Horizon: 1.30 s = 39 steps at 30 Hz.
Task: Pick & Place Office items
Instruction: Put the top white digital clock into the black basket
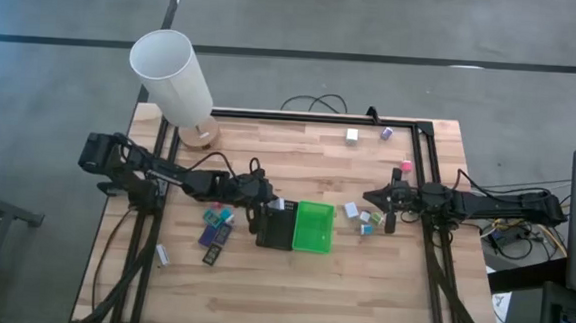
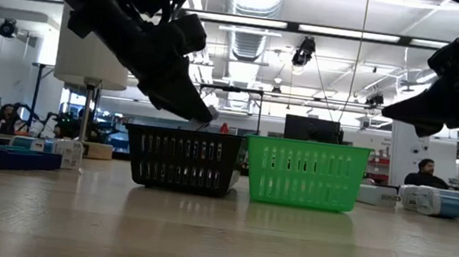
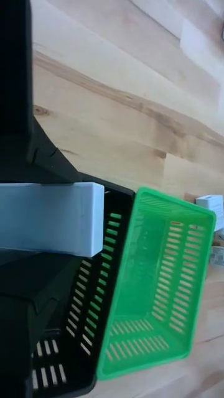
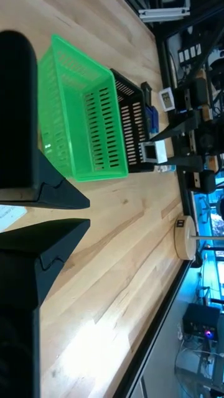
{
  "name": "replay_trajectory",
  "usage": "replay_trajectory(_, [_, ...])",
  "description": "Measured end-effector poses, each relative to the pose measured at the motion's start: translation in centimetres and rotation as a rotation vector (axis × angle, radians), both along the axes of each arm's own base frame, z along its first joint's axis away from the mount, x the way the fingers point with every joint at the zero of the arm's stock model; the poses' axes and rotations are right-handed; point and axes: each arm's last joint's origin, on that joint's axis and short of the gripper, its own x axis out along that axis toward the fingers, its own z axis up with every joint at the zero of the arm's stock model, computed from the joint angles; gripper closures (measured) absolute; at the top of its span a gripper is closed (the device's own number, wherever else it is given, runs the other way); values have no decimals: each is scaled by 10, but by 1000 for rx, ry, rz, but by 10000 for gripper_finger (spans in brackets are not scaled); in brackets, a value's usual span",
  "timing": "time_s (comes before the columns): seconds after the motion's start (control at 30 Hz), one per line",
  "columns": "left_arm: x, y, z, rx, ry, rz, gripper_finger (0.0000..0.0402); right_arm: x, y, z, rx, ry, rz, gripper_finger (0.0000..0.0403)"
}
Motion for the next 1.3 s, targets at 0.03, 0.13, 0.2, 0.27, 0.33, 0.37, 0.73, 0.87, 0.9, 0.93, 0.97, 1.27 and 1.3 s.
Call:
replay_trajectory(0.03, [0,0,0,0,-1,0,252,0,0,0,2,3,0,367])
replay_trajectory(0.13, [0,0,0,2,0,-2,252,0,0,-1,4,9,-1,367])
replay_trajectory(0.2, [0,0,0,-3,0,-8,252,0,0,-1,4,10,-1,367])
replay_trajectory(0.27, [0,0,0,-6,4,-12,252,0,0,-1,5,10,-1,367])
replay_trajectory(0.33, [-1,0,-1,-7,11,-13,252,0,0,-1,7,8,-1,367])
replay_trajectory(0.37, [-1,0,-1,-7,15,-13,252,0,0,-1,7,8,-1,367])
replay_trajectory(0.73, [-2,4,-2,-12,27,-5,252,0,0,-1,18,7,-4,367])
replay_trajectory(0.87, [-2,5,-2,-12,27,0,252,0,0,-1,7,9,-2,367])
replay_trajectory(0.9, [-2,5,-2,-15,27,2,252,0,0,-1,3,10,-1,367])
replay_trajectory(0.93, [-2,5,-2,-16,27,2,252,0,0,-1,1,10,0,367])
replay_trajectory(0.97, [-2,5,-2,-18,27,-1,252,0,0,-1,0,11,0,367])
replay_trajectory(1.27, [-2,5,-2,-23,27,-2,252,0,0,-1,6,9,-1,367])
replay_trajectory(1.3, [-2,5,-2,-25,27,-4,252,0,0,-1,7,9,-2,367])
